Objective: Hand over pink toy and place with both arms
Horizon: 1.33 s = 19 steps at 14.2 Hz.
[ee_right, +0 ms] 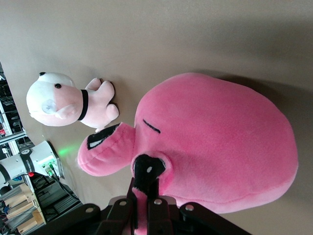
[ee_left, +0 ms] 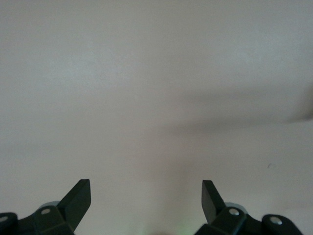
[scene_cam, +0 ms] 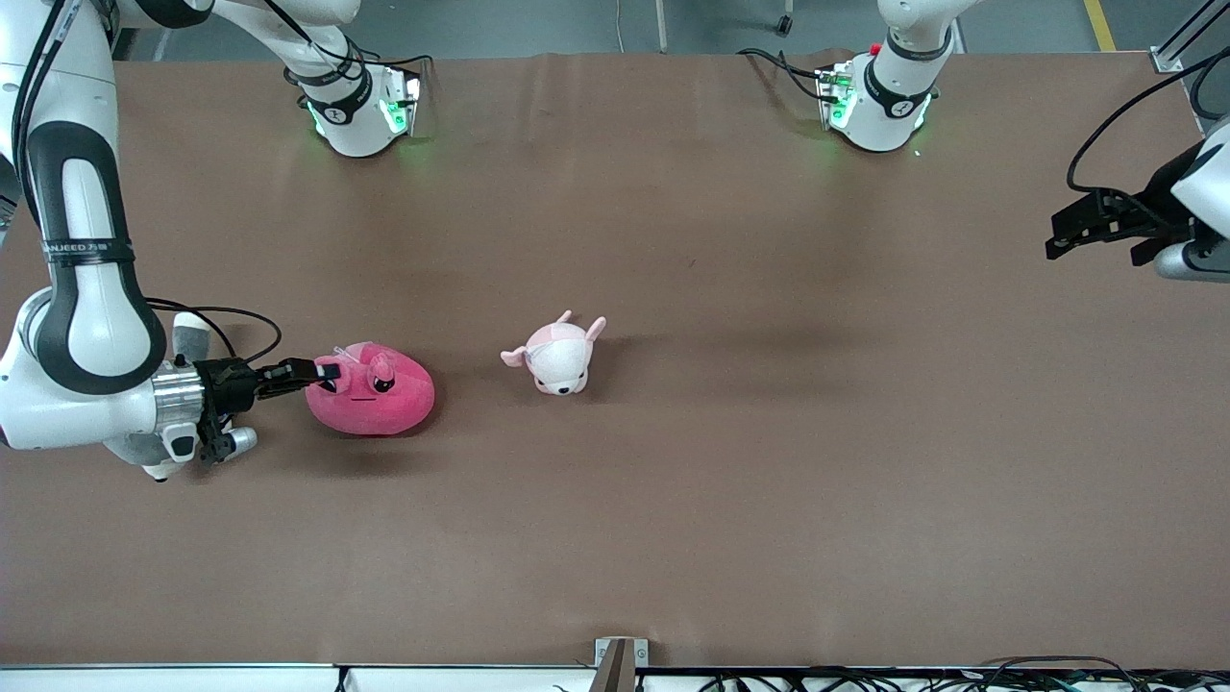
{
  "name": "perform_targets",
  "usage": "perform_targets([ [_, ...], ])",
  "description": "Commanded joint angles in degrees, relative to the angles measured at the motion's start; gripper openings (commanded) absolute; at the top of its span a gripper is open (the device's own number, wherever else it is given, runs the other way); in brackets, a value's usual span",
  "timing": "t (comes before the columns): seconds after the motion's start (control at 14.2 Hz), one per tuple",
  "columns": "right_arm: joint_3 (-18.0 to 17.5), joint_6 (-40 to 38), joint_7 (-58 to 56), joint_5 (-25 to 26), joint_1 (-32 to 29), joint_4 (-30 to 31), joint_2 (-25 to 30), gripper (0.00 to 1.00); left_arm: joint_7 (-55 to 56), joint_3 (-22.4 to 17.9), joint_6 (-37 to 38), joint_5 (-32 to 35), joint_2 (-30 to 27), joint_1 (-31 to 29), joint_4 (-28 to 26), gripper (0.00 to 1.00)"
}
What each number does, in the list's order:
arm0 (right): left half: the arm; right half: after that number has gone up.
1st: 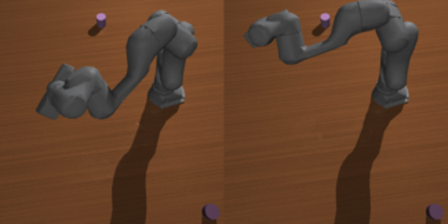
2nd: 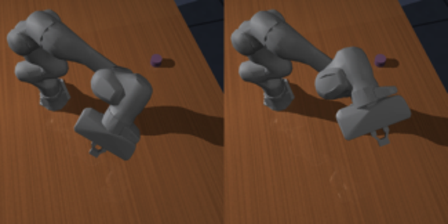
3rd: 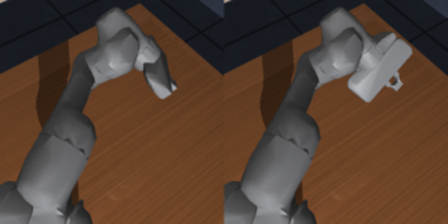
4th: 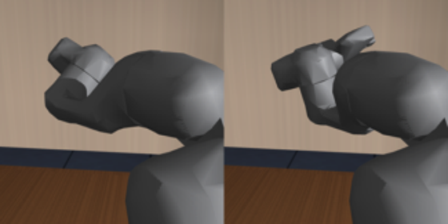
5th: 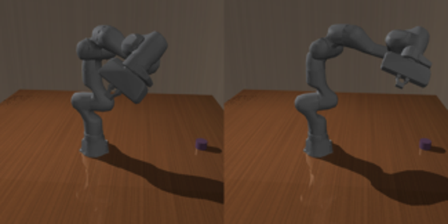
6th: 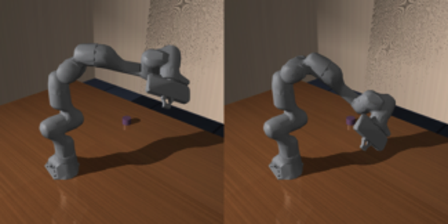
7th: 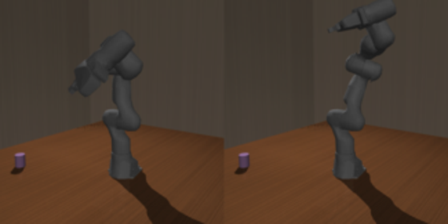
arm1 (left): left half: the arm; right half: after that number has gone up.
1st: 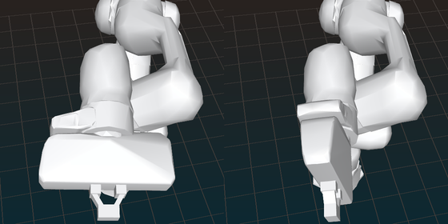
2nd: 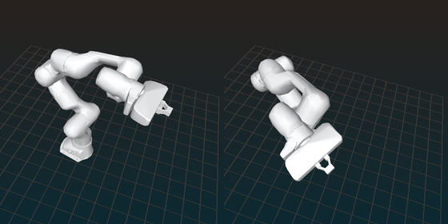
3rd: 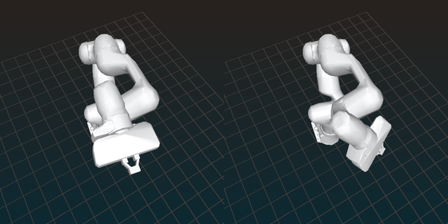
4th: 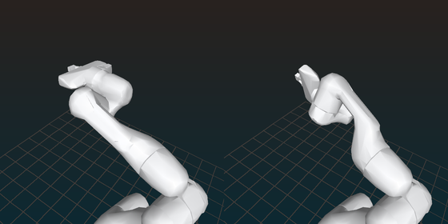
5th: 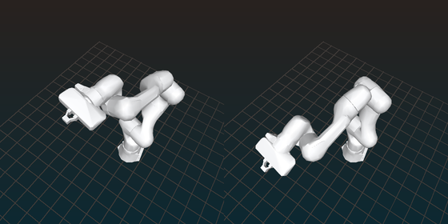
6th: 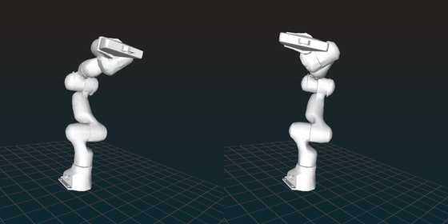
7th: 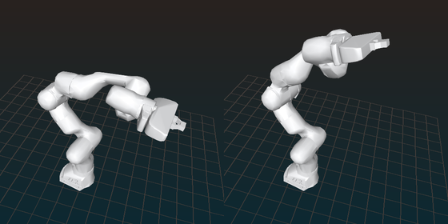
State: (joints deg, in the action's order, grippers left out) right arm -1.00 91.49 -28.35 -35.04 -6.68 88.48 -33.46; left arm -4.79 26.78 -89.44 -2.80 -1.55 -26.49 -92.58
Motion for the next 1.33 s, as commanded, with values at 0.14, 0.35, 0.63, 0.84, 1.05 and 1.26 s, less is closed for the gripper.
perform_targets([
  [0.14,-0.8,-1.1,-1.0,-4.4,-1.7,-2.8,-0.1,1.0,-1.2,0.1,-3.2,-2.4,-3.3,-1.1,-2.3,1.0],
  [0.35,-0.4,-7.7,9.0,-1.8,-0.8,-12.0,2.2,1.0,-0.8,0.2,-3.3,-2.0,-2.6,-0.9,0.5,1.0],
  [0.63,-0.8,-14.8,23.1,6.5,-0.3,-18.3,7.1,1.0,-0.8,0.5,-3.4,-1.9,-2.0,-0.8,2.0,1.0],
  [0.84,-0.8,-14.7,24.1,20.4,2.3,-18.3,12.3,1.0,-0.7,0.5,-3.5,-1.8,-2.0,-0.9,2.0,1.0],
  [1.05,-0.9,-14.8,24.2,29.7,3.3,-18.3,15.6,1.0,-0.5,0.3,-3.4,-1.7,-2.0,-0.9,1.9,1.0],
  [1.26,-0.5,-14.2,25.2,35.7,3.3,-18.3,17.6,1.0,-0.4,0.2,-3.4,-1.7,-2.0,-1.0,1.9,1.0],
])
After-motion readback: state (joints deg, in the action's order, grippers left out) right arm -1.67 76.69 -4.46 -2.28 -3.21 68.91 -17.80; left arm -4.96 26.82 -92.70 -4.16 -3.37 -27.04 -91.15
